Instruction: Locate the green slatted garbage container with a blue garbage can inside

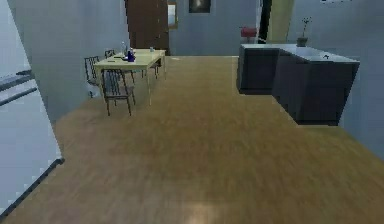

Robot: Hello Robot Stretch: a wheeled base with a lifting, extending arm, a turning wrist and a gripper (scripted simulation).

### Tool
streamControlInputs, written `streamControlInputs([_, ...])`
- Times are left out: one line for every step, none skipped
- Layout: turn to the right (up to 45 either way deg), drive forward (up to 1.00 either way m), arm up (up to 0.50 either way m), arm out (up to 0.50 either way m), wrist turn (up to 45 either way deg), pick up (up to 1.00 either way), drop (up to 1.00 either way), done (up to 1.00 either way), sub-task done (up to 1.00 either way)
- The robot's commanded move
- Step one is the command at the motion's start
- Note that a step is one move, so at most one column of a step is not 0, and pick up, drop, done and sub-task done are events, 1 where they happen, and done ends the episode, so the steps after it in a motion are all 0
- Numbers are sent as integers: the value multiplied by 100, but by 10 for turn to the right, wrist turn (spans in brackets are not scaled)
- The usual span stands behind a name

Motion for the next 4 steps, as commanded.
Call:
streamControlInputs([0,100,0,0,0,0,0,0,0])
streamControlInputs([0,100,0,0,0,0,0,0,0])
streamControlInputs([0,100,0,0,0,0,0,0,0])
streamControlInputs([0,100,0,0,0,0,0,0,0])
